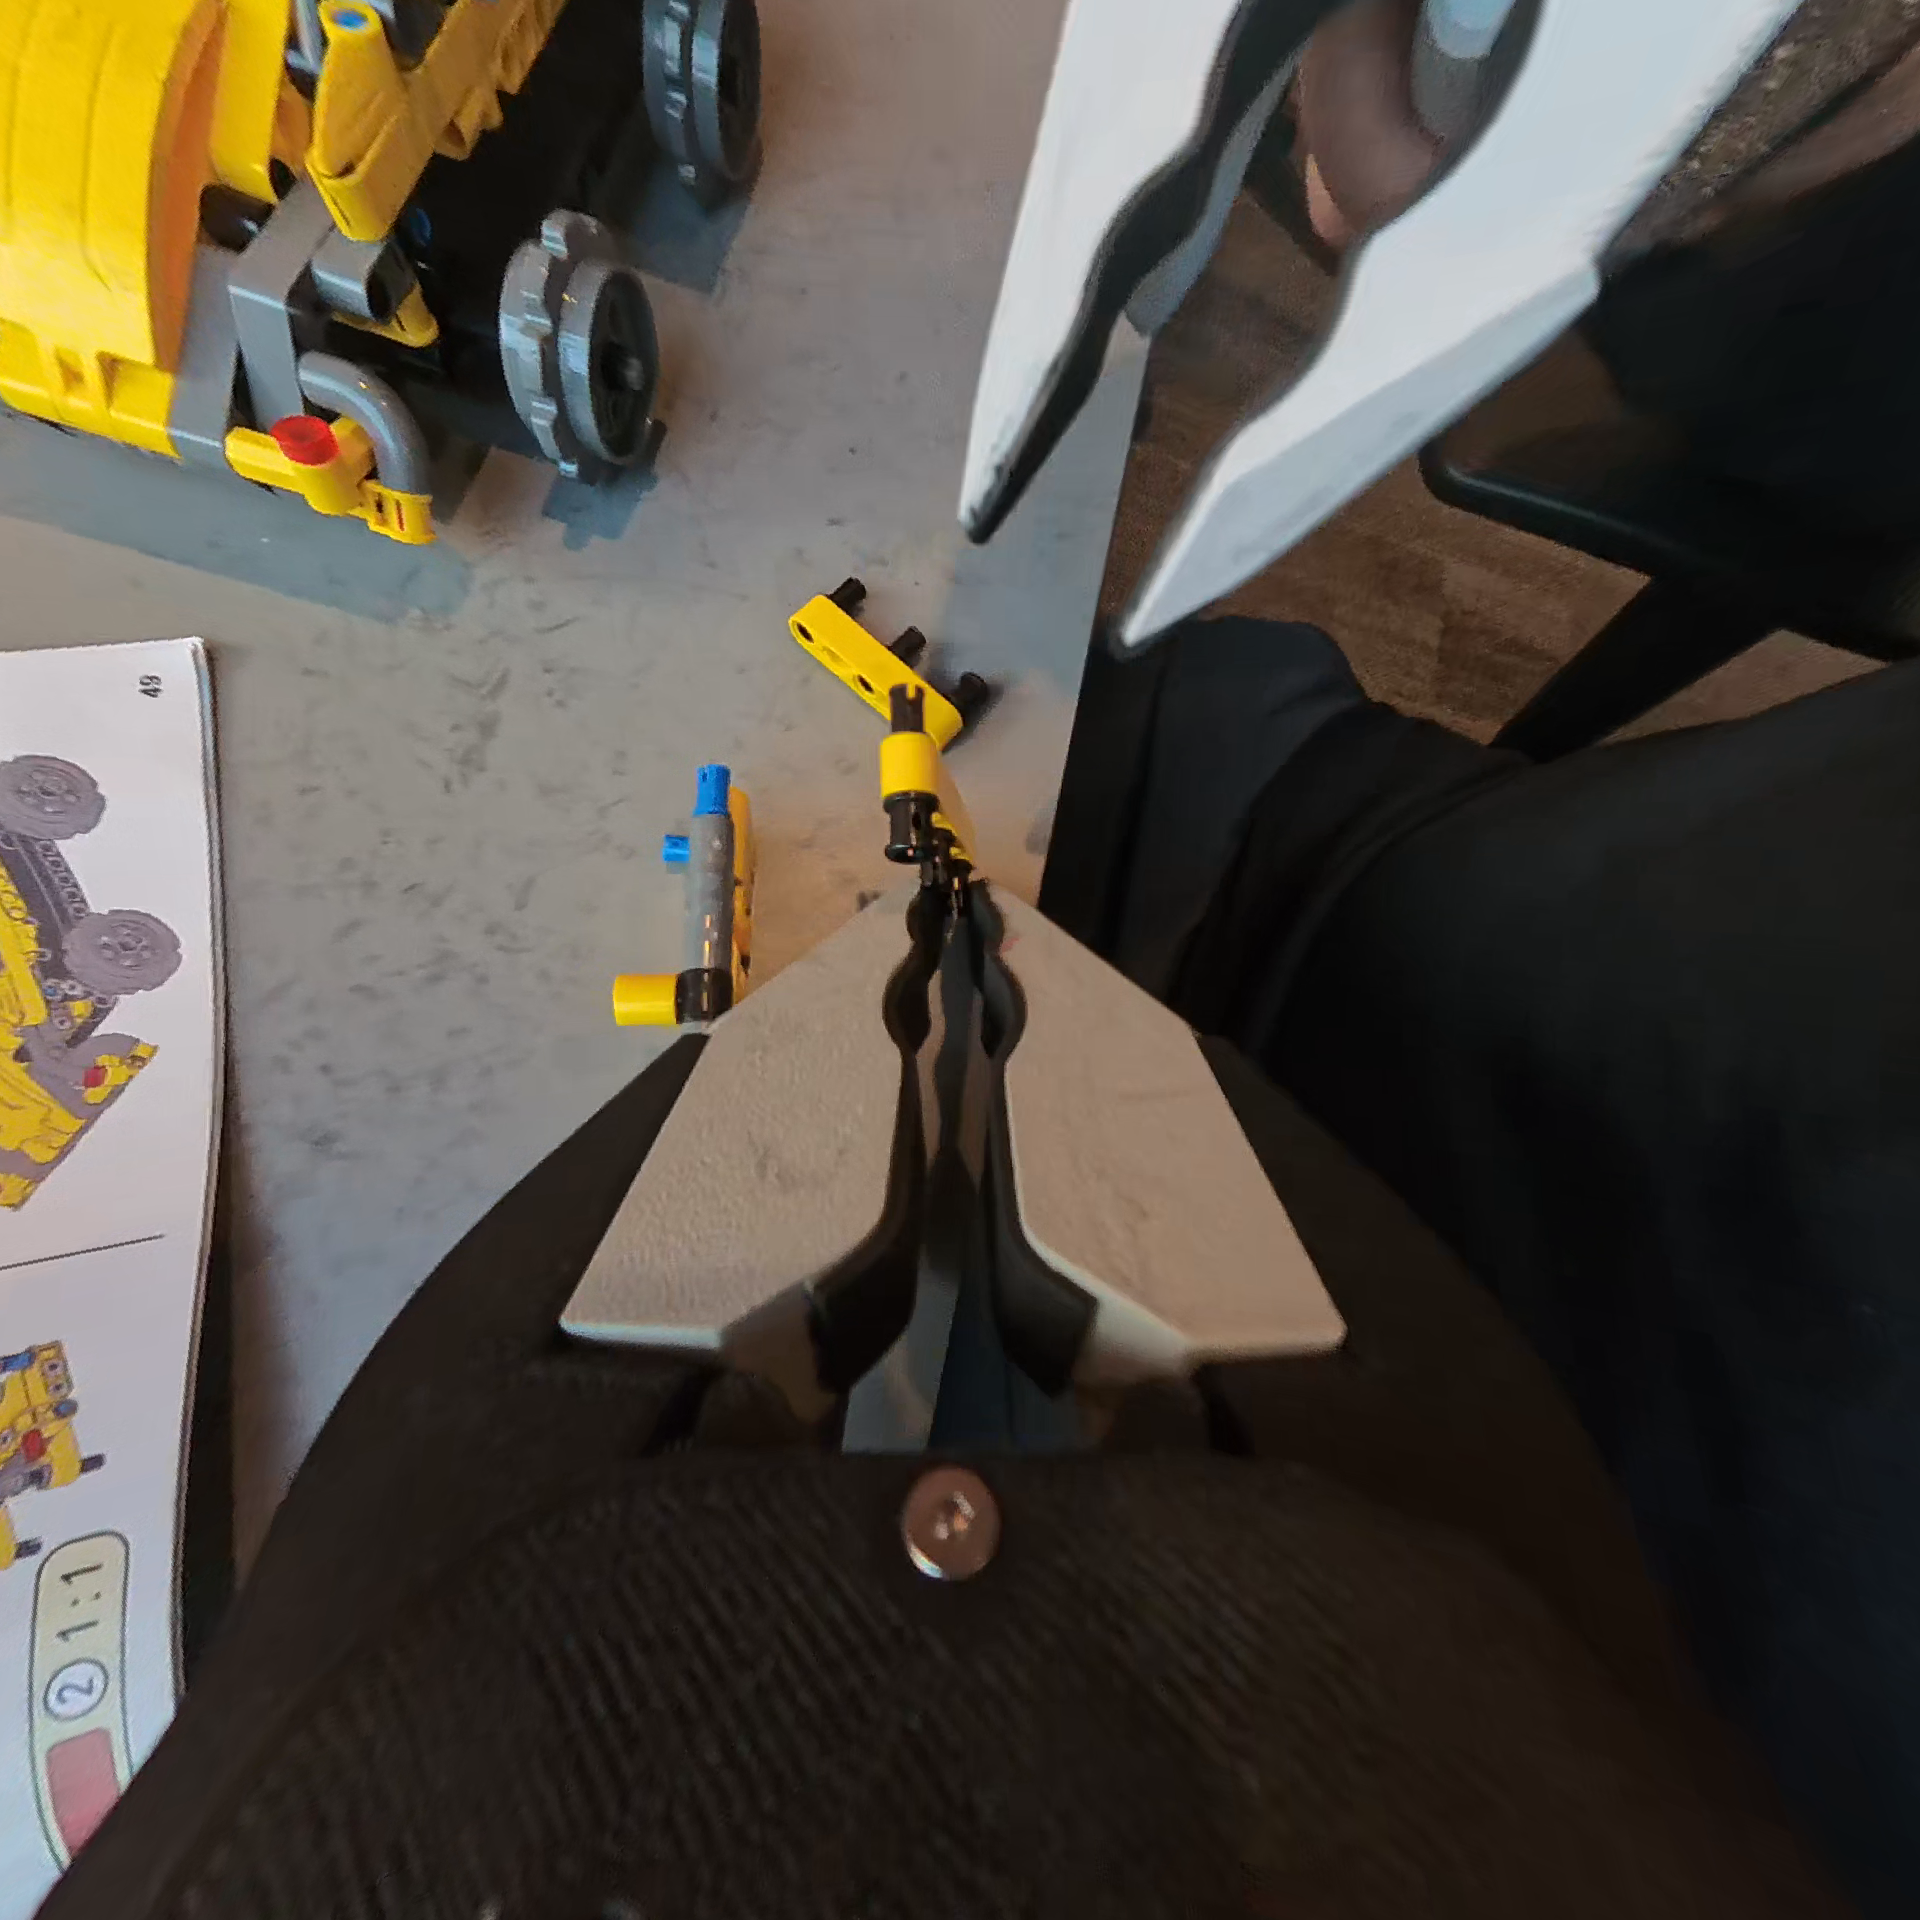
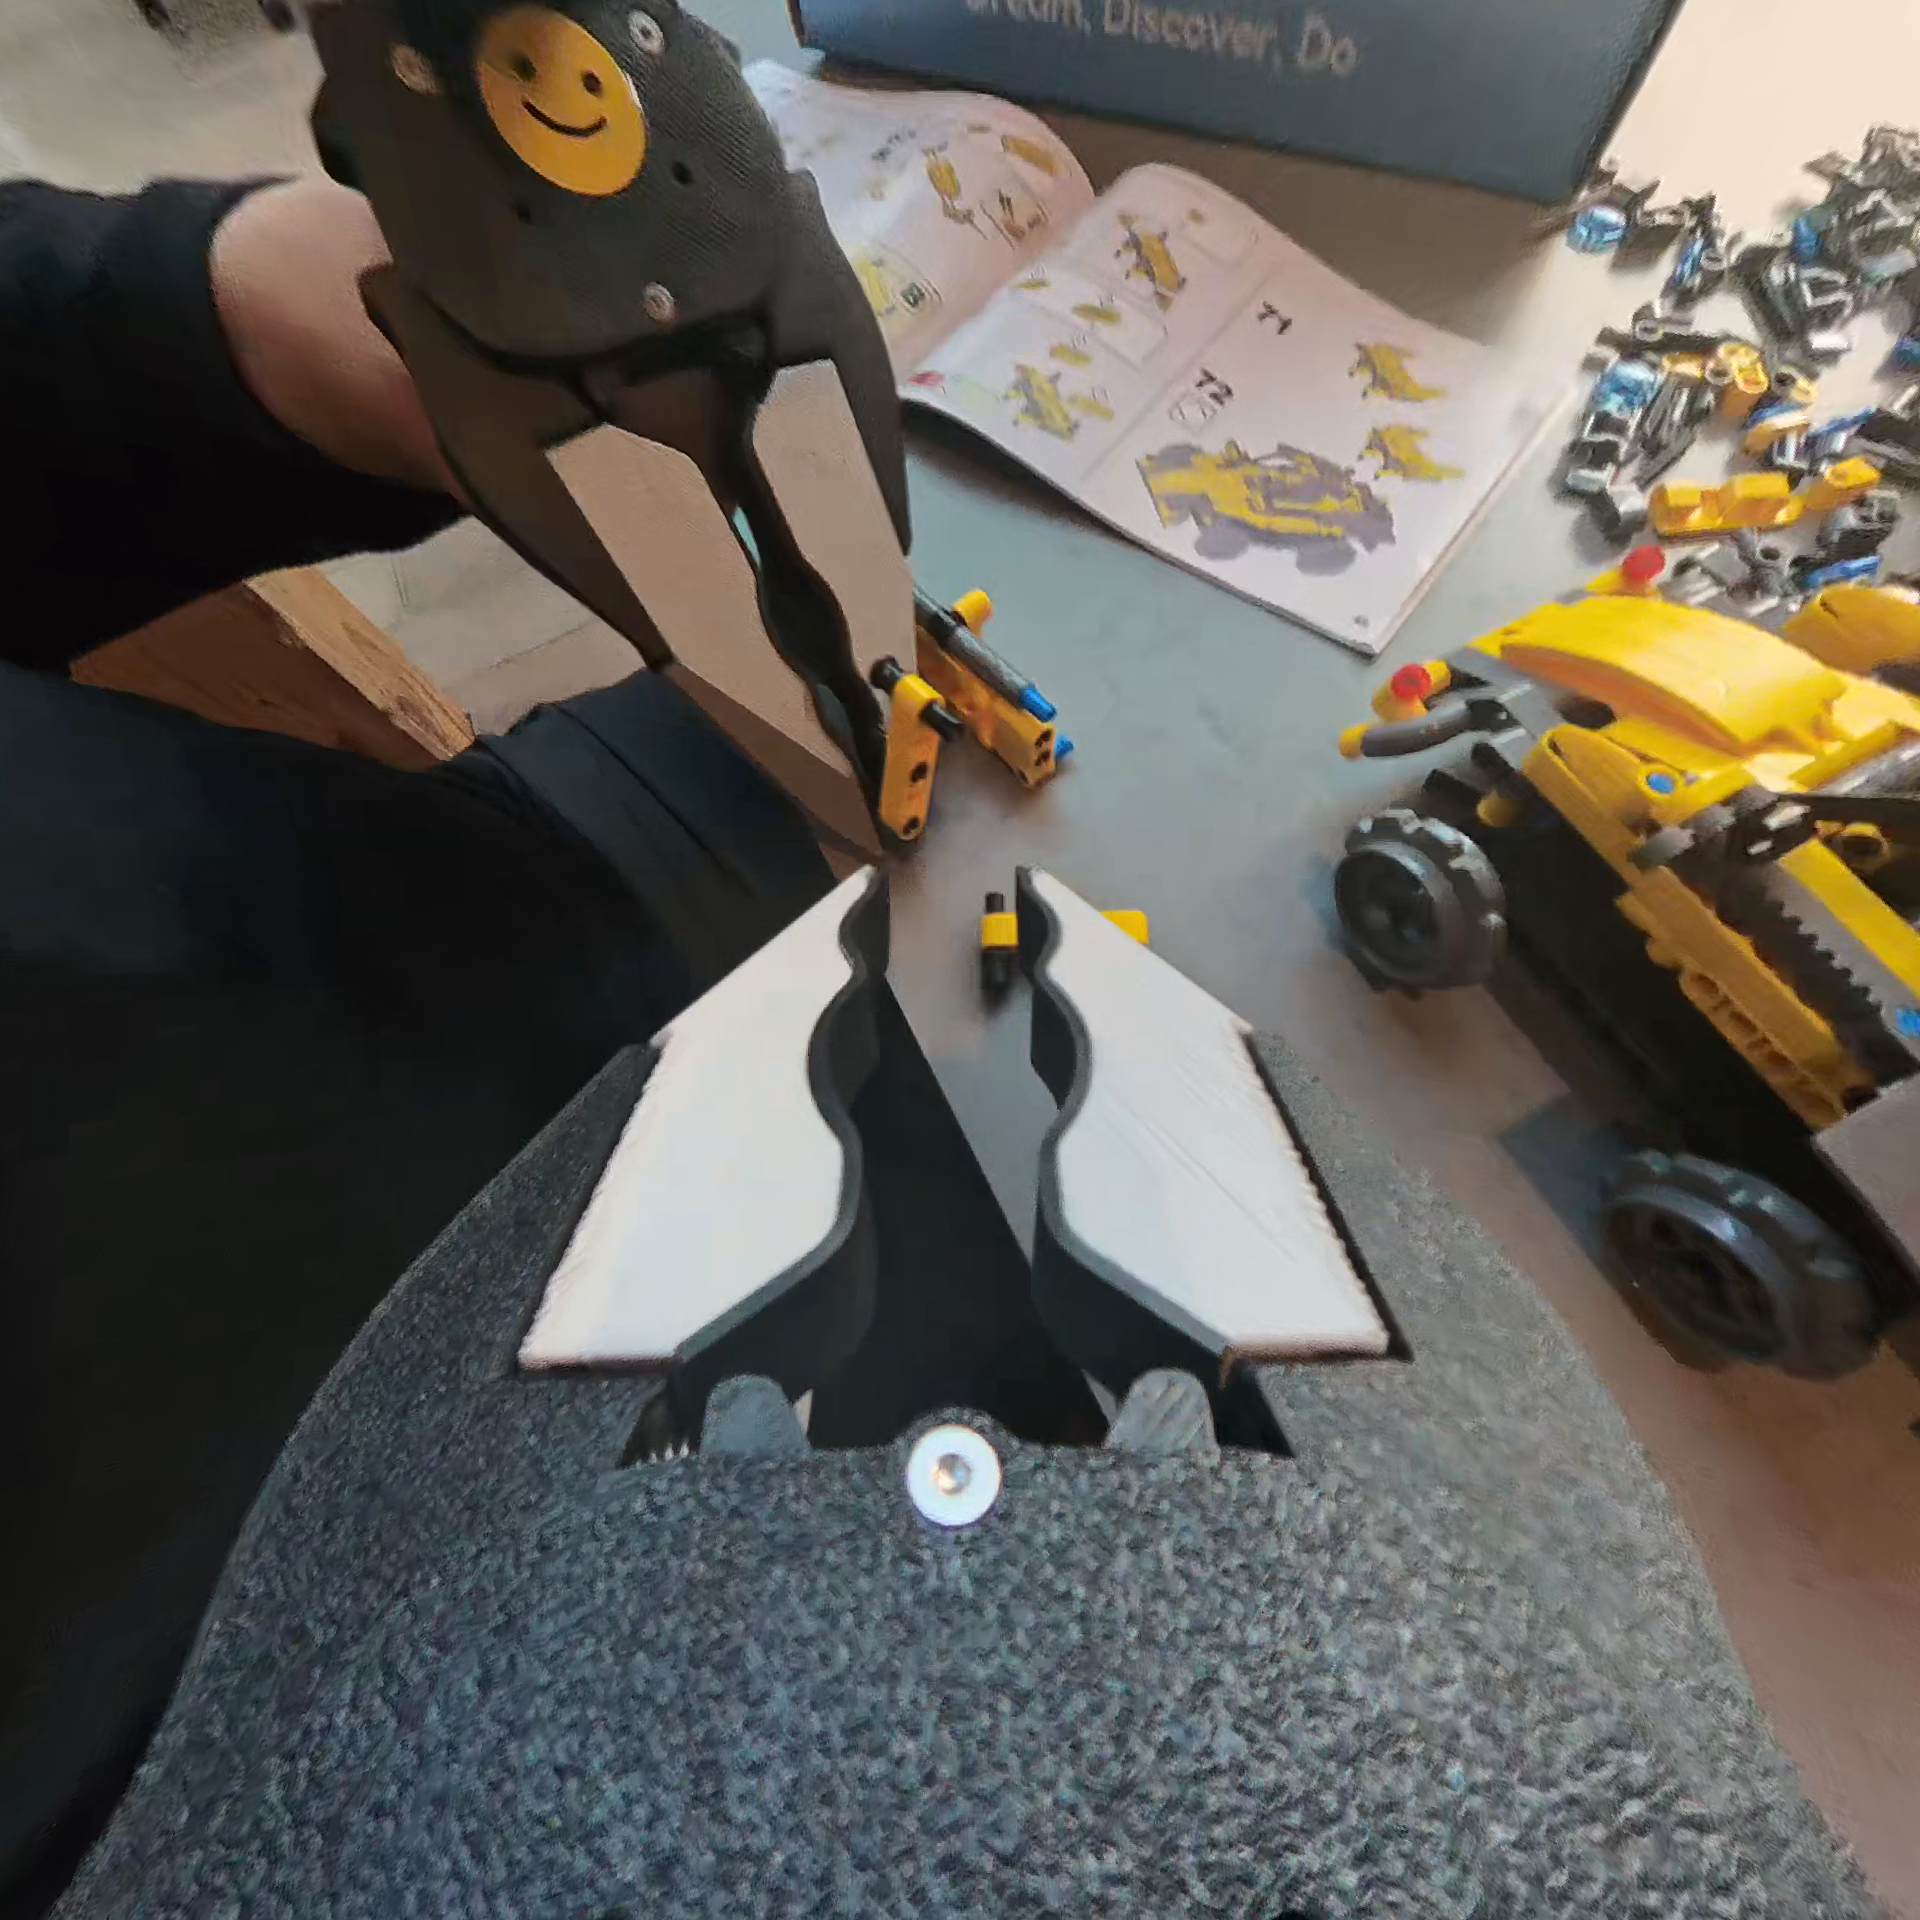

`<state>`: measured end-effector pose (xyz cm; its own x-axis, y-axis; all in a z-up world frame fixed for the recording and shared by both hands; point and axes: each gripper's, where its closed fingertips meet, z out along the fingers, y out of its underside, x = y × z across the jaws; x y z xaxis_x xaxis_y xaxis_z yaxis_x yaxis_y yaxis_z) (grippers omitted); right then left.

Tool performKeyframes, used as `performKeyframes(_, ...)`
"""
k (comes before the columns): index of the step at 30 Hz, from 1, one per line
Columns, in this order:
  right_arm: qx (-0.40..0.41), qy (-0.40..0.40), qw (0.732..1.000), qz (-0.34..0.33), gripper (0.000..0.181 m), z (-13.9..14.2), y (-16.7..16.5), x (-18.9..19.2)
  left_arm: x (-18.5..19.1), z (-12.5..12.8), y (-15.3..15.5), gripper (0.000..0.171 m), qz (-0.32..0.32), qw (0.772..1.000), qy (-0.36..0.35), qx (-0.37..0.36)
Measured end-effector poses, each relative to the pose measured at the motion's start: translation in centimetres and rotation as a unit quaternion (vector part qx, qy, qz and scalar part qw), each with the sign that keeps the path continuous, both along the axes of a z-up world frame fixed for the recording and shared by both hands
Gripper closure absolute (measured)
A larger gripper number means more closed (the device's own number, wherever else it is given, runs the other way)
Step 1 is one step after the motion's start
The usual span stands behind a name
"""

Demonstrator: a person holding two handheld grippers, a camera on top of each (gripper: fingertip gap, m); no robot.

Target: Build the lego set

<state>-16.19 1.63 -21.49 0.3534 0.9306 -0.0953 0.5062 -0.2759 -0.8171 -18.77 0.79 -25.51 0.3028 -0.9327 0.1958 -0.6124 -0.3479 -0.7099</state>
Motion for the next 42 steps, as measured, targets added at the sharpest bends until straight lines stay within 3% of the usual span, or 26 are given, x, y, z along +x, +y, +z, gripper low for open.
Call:
performKeyframes(6, -0.006, -0.005, 0.999, 0.033, 0.151, -0.7, -1.4, -1.6, 1.4, 0.6, -1.6, 0.171, -0.040, 0.999, -0.022, 0.000)
performKeyframes(14, -0.108, 0.177, 0.976, 0.065, 0.169, 3.3, -2.4, -2.4, 3.3, 3.4, -2.6, 0.170, -0.051, 0.990, -0.129, -0.011)
performKeyframes(21, -0.160, 0.221, 0.959, 0.077, 0.173, 3.4, -2.5, -2.2, 3.7, 3.8, -3.2, 0.171, -0.050, 0.987, -0.146, -0.051)
performKeyframes(28, -0.169, 0.217, 0.958, 0.078, 0.173, 3.1, -2.6, -2.3, 4.0, 3.8, -3.7, 0.171, -0.045, 0.978, -0.171, -0.111)
performKeyframes(35, -0.155, 0.130, 0.977, 0.061, 0.174, 1.1, -3.3, -1.8, 4.8, 2.0, -4.1, 0.170, -0.032, 0.981, -0.144, -0.124)
performKeyframes(40, -0.151, 0.118, 0.980, 0.049, 0.172, 0.8, -3.4, -1.6, 4.9, 2.0, -4.4, 0.171, -0.035, 0.976, -0.152, -0.149)
performKeyframes(42, -0.154, 0.108, 0.981, 0.048, 0.154, 0.6, -3.2, -1.3, 5.0, 2.1, -4.5, 0.171, -0.035, 0.976, -0.155, -0.151)
